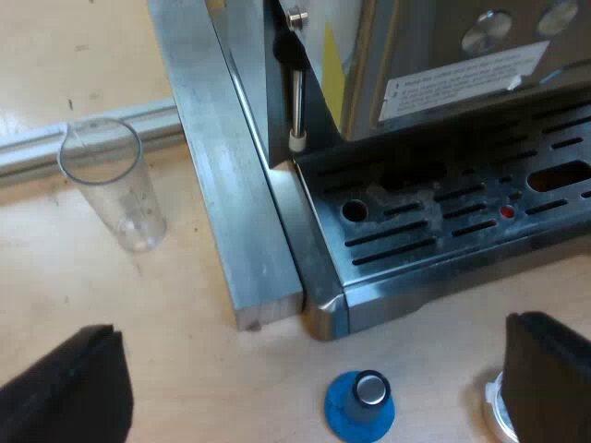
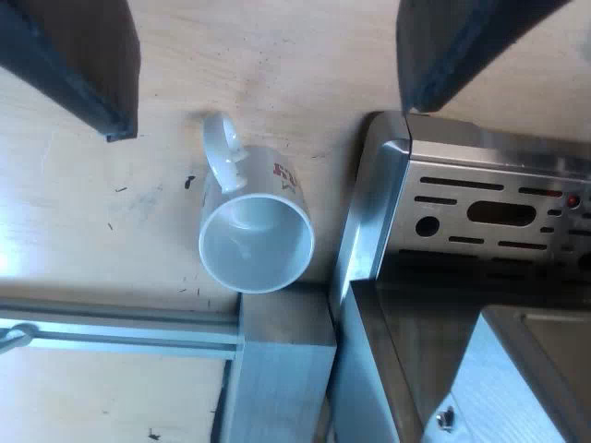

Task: Grind coffee beans and then tamp

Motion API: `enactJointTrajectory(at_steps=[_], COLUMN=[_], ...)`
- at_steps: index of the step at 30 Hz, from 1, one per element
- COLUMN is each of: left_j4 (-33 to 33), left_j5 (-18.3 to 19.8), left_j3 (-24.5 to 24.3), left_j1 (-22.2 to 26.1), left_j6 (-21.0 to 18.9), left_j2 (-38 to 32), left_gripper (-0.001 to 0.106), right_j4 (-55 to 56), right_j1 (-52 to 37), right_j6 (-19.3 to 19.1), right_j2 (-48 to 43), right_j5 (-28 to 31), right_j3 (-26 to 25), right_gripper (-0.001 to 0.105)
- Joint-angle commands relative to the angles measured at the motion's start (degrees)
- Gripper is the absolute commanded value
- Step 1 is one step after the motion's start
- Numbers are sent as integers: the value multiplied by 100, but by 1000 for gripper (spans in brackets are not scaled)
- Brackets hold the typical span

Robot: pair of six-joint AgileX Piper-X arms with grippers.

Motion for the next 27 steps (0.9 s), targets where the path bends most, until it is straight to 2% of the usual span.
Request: enactJointTrajectory(at_steps=[1,2,6,17,26,27], left_j4=[32,56,198,345,372,385], left_j5=[-160,-162,-155,-167,-279,-384], left_j3=[-34,-34,-34,-34,-34,-34], left_j1=[9,9,9,9,9,9], left_j6=[198,205,204,192,192,192], left_j2=[-358,-520,-1018,-2039,-2496,-2770], left_gripper=[83,83,83,83,83,83], right_j4=[93,122,194,193,478,556], right_j1=[-295,-740,-948,-946,-946,-946], right_j6=[-278,-437,-605,-597,-514,-514], right_j2=[-82,-168,-391,-1587,-2632,-2757], right_j5=[-223,-457,-493,-495,-495,-495], right_j3=[-53,-53,-53,-53,-53,-53], right_gripper=[61,61,61,61,61,61])
